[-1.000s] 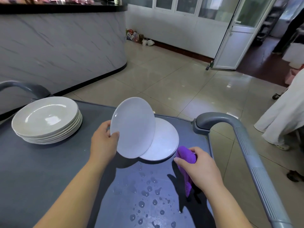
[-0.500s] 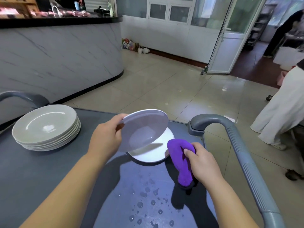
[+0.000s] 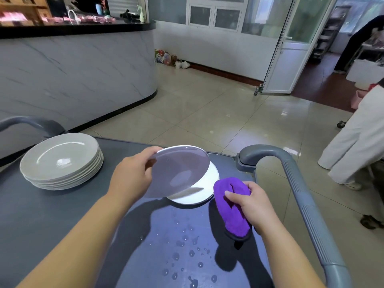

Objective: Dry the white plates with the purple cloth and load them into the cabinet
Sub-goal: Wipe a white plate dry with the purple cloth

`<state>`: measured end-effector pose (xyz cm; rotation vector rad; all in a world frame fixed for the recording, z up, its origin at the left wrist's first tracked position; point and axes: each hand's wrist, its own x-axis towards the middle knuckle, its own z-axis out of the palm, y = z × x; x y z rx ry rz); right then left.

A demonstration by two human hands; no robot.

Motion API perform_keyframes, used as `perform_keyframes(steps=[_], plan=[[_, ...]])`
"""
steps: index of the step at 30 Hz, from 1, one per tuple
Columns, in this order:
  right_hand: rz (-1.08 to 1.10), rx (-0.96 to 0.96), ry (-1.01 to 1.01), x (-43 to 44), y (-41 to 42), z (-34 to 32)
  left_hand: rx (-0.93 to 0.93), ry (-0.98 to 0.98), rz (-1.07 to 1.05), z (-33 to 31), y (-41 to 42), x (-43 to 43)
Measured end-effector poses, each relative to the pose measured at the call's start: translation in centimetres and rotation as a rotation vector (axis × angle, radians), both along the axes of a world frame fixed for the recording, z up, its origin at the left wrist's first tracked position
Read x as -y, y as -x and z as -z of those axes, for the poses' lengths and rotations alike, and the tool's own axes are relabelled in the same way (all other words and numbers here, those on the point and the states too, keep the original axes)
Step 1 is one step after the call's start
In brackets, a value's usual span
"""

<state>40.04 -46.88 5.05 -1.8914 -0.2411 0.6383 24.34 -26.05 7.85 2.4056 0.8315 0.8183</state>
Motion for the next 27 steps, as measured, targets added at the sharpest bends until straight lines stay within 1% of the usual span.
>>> perform_keyframes(steps=[3,7,11,16,18,20,23,25,27], plan=[[-0.024,0.083,0.061,-0.2,0.1,0.2,-0.015,0.007,-0.018,0.3,0.3,-0.4],[-0.071,0.281,0.128,-0.6,0.6,0.1,-0.02,0.065,-0.025,0.7,0.8,-1.3],[-0.051,0.359,-0.03,-1.3,0.7,-0.8,0.0,0.208,-0.039,0.4,1.6,-2.2],[0.037,0.452,-0.277,-3.3,1.4,-2.5,0.075,0.422,0.014,-0.2,2.5,-3.0],[0.04,0.525,-0.336,-4.4,1.7,-3.3,0.135,0.511,0.04,-0.3,2.6,-3.0],[0.001,0.605,-0.343,-5.6,1.9,-4.0,0.213,0.585,0.055,-0.3,2.6,-3.0],[-0.123,0.841,-0.203,-7.6,2.2,-4.2,0.305,0.679,0.077,-0.6,2.5,-3.0],[-0.209,0.991,-0.047,-8.7,2.5,-4.1,0.34,0.735,0.099,-0.9,2.4,-3.0],[-0.271,1.069,0.147,-9.4,2.9,-4.5,0.361,0.787,0.116,-1.2,2.6,-3.1]])
